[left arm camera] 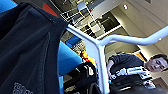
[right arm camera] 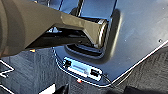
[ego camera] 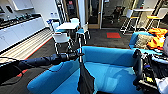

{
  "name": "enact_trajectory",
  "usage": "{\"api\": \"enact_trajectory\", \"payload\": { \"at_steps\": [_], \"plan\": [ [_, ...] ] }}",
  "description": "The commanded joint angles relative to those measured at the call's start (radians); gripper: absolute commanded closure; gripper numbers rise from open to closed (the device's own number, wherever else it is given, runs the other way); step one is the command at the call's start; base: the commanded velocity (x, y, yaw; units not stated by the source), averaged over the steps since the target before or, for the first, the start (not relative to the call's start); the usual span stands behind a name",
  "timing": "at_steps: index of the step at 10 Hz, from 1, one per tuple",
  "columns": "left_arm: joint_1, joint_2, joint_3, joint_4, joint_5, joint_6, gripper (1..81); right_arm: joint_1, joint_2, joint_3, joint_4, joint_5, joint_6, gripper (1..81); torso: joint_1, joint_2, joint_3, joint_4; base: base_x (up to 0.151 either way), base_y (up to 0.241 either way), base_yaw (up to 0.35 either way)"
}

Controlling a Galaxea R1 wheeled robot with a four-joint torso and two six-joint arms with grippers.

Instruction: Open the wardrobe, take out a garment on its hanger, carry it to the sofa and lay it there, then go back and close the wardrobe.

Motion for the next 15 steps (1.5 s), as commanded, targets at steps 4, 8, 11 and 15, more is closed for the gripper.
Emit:
{"api": "enact_trajectory", "payload": {
  "at_steps": [4, 8, 11, 15],
  "plan": [
    [-0.129, 0.215, -0.225, 0.018, 0.067, 0.006, 81.1, -0.003, 0.000, 0.012, -0.010, -0.063, 0.000, 1.0, 0.000, 0.000, 0.000, 0.003, 0.000, 0.000, 0.000],
    [-0.077, 0.364, -0.438, 0.044, 0.092, 0.009, 81.1, -0.005, 0.003, 0.009, -0.010, -0.063, 0.000, 1.0, 0.000, 0.001, 0.000, 0.003, 0.000, 0.000, 0.000],
    [-0.010, 0.401, -0.550, 0.065, 0.093, 0.010, 81.1, -0.011, 0.005, 0.008, -0.010, -0.060, 0.000, 1.0, 0.000, 0.001, 0.000, 0.003, 0.000, 0.000, 0.000],
    [0.084, 0.349, -0.615, 0.093, 0.092, 0.009, 81.1, -0.014, 0.006, 0.006, -0.010, -0.058, 0.000, 1.0, 0.000, 0.001, 0.000, 0.003, 0.000, 0.000, 0.000]
  ]
}}
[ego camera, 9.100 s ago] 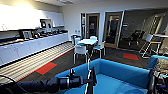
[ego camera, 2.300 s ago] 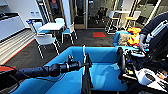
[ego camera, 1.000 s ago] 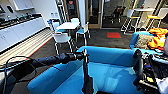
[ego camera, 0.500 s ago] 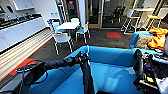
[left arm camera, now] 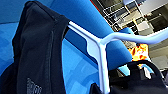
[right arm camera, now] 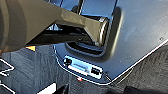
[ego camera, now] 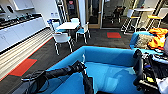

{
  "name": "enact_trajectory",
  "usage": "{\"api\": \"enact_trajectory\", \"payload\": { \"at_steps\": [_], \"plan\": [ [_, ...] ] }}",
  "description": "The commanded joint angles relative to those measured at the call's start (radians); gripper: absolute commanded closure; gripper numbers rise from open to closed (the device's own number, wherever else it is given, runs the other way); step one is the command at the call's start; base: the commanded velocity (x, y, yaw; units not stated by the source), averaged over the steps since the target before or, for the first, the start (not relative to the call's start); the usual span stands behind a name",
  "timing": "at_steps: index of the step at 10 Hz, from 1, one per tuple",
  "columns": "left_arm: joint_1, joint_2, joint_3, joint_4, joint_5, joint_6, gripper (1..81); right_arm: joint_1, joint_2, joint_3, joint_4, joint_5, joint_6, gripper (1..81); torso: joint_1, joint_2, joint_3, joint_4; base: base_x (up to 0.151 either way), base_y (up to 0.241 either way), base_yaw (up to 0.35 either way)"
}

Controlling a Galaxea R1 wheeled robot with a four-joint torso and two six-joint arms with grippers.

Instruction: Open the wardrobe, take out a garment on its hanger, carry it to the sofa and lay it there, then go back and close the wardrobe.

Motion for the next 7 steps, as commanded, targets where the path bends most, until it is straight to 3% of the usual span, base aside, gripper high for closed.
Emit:
{"api": "enact_trajectory", "payload": {
  "at_steps": [1, 3, 4, 6, 7],
  "plan": [
    [-0.154, -0.065, 0.007, 0.026, -0.017, 0.005, 81.1, -0.006, 0.003, 0.008, -0.010, -0.061, 0.000, 1.0, 0.000, 0.000, 0.000, 0.000, 0.000, 0.000, 0.000],
    [-0.128, -0.114, 0.006, 0.029, -0.020, 0.004, 81.1, -0.006, 0.004, 0.008, -0.010, -0.061, 0.000, 1.0, 0.000, 0.000, 0.000, 0.000, 0.000, 0.000, 0.000],
    [-0.122, -0.133, 0.006, 0.030, -0.022, 0.005, 81.1, -0.006, 0.003, 0.008, -0.010, -0.061, 0.000, 1.0, 0.000, 0.000, 0.000, 0.081, 0.000, 0.000, 0.000],
    [-0.114, -0.154, 0.012, 0.032, -0.023, 0.007, 81.1, -0.006, 0.003, 0.008, -0.008, -0.061, 0.000, 1.0, 0.000, 0.000, 0.000, 0.118, 0.000, 0.000, 0.000],
    [-0.107, -0.159, 0.012, 0.032, -0.023, 0.008, 81.1, -0.004, 0.004, 0.008, -0.008, -0.061, 0.000, 1.0, 0.000, 0.000, 0.000, 0.147, 0.000, 0.000, 0.000]
  ]
}}
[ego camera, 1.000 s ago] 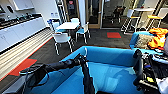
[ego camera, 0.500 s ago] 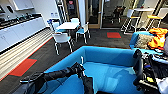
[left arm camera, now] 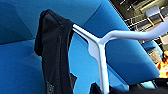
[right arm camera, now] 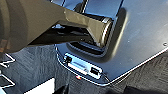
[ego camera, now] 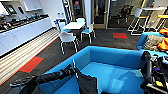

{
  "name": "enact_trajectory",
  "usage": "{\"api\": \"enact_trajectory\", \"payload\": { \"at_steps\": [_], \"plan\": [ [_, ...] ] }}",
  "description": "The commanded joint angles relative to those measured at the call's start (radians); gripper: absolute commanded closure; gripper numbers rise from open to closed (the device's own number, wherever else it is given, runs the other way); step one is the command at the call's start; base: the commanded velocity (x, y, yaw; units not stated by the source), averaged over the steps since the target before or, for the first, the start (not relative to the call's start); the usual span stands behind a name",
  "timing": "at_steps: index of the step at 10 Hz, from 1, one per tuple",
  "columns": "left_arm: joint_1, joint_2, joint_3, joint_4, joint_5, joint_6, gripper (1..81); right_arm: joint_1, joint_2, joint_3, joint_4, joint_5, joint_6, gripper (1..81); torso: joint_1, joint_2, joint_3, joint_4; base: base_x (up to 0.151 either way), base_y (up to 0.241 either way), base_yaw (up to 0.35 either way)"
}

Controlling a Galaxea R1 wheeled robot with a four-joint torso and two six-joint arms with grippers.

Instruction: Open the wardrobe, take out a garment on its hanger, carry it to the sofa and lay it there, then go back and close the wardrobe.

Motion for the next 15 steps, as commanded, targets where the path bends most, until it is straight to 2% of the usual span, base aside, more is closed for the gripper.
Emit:
{"api": "enact_trajectory", "payload": {
  "at_steps": [1, 2, 3, 4, 10, 15],
  "plan": [
    [-0.150, -0.033, 0.015, 0.023, -0.011, 0.012, 81.1, 0.001, 0.002, 0.010, -0.007, -0.061, 0.000, 1.0, 0.000, 0.000, 0.000, -0.003, 0.000, 0.000, 0.000],
    [-0.138, -0.041, 0.015, 0.023, -0.011, 0.012, 81.1, 0.000, 0.002, 0.010, -0.010, -0.061, 0.000, 1.0, 0.000, 0.000, 0.000, 0.030, 0.000, 0.000, 0.000],
    [-0.121, -0.050, 0.016, 0.035, -0.013, 0.012, 81.1, 0.000, 0.004, 0.010, -0.011, -0.061, 0.000, 1.0, 0.000, 0.000, 0.000, 0.051, 0.000, 0.000, 0.000],
    [-0.104, -0.071, 0.016, 0.041, -0.016, 0.012, 81.1, 0.000, 0.005, 0.010, -0.011, -0.061, 0.000, 1.0, 0.000, 0.000, 0.000, 0.058, 0.000, 0.000, 0.000],
    [-0.008, -0.193, 0.022, 0.041, -0.109, 0.003, 81.1, 0.000, 0.010, 0.009, -0.013, -0.061, -0.002, 1.0, 0.000, 0.000, 0.000, 0.058, 0.000, 0.000, 0.000],
    [0.029, -0.280, 0.126, 0.043, -0.145, 0.011, 81.1, 0.004, 0.010, 0.010, -0.013, -0.061, -0.002, 1.0, 0.000, 0.000, 0.000, 0.058, 0.000, 0.000, 0.000]
  ]
}}
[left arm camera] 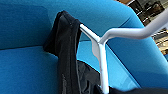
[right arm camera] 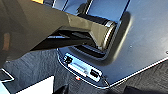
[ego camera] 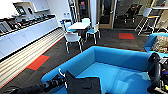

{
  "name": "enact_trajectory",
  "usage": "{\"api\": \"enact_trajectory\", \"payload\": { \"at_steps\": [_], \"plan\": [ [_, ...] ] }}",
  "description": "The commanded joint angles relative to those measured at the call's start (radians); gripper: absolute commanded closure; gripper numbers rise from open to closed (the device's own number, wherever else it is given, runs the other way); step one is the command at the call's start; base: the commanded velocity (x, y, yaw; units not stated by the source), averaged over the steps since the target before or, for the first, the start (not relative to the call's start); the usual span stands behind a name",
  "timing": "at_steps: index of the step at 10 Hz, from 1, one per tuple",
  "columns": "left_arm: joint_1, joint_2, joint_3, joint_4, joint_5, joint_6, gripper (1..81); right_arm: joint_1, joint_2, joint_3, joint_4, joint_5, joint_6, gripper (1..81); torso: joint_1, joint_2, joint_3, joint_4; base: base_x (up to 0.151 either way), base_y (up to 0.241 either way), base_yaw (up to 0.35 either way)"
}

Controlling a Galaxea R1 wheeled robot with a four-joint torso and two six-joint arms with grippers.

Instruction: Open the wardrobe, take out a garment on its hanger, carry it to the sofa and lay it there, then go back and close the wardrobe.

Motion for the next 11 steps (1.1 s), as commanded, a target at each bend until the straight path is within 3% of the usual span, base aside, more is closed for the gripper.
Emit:
{"api": "enact_trajectory", "payload": {
  "at_steps": [1, 5, 8, 9, 11],
  "plan": [
    [-0.128, -0.068, 0.045, 0.010, -0.018, -0.004, 1.0, 0.002, 0.007, 0.013, -0.014, -0.062, -0.002, 1.0, 0.000, 0.000, 0.000, 0.000, 0.000, 0.000, 0.000],
    [-0.058, -0.088, 0.081, 0.043, -0.054, 0.000, 1.0, 0.002, 0.007, 0.011, -0.013, -0.062, 0.000, 1.0, 0.000, 0.000, 0.000, 0.000, 0.000, 0.000, 0.000],
    [0.080, -0.094, 0.254, 0.260, -0.046, -0.001, 1.0, 0.011, 0.005, 0.011, -0.005, -0.060, 0.001, 1.0, 0.000, 0.000, 0.000, 0.000, 0.000, 0.000, 0.000],
    [0.135, -0.088, 0.285, 0.322, -0.043, -0.001, 1.0, 0.012, 0.007, 0.008, -0.005, -0.060, 0.001, 1.0, 0.000, 0.000, 0.073, 0.000, 0.000, 0.000, 0.000],
    [0.243, -0.091, 0.323, 0.418, -0.043, -0.001, 1.0, 0.012, 0.007, 0.006, -0.002, -0.039, 0.003, 1.0, 0.000, 0.000, 0.110, 0.000, 0.000, 0.000, 0.000]
  ]
}}
